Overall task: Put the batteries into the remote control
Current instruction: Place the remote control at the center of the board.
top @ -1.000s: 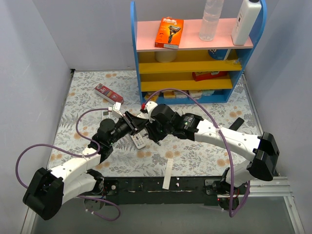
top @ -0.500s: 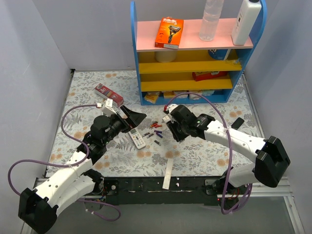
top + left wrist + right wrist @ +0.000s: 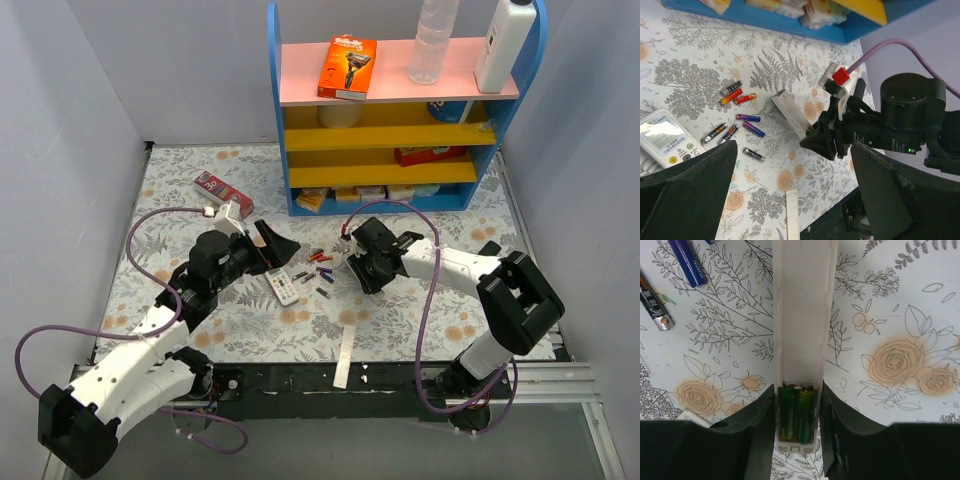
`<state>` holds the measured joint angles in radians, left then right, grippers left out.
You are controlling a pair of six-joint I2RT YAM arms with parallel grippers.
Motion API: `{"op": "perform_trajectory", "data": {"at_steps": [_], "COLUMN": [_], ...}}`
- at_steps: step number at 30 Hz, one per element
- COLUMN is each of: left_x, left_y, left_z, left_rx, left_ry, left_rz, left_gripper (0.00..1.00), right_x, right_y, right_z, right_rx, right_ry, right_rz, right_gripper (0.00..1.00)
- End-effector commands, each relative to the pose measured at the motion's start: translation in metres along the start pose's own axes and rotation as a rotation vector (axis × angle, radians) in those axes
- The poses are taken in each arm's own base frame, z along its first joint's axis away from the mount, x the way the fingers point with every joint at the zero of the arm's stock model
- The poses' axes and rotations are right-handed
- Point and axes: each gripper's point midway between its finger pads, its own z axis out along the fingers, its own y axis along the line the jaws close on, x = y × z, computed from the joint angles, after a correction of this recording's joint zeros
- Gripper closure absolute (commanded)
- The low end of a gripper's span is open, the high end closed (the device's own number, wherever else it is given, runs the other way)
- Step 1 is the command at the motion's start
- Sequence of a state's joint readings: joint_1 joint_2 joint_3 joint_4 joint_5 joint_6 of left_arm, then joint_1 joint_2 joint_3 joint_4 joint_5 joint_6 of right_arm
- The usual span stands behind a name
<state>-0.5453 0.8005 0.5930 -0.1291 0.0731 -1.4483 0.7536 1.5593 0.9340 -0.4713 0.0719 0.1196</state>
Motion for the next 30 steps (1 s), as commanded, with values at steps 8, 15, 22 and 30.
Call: {"op": "perform_trajectory", "data": {"at_steps": [8,15,22,30], "left_x": [0.053,0.097,0.138,0.198], "left_y": [-0.014,-0.013,-0.012,-0.018], "left_z": [0.018,0.023,0.023,0.025], "left_rx": [0.009,-0.070,-0.185,-0.346], "left_ry": [0.294,0.429,0.540,0.657], "left_rz": [0.040,0.066,0.122,0.269], "left_gripper": [0.02,0.02,0.02,0.02], "right_x": [0.010,0.005,-0.013,-0.029], "right_y": [-0.003,0.000,-0.008,-0.066], "right_z": [0.018,0.007,-0.025,-0.092], "right_rx": [-0.007,-0.031,-0.005,0.215], "right_ry": [0.032,-0.009,-0.121,-0.334], "right_rz": [-0.005,-0.018,0.044,0.301], "right_gripper": [0.60,0.43,0.21,0.15]}}
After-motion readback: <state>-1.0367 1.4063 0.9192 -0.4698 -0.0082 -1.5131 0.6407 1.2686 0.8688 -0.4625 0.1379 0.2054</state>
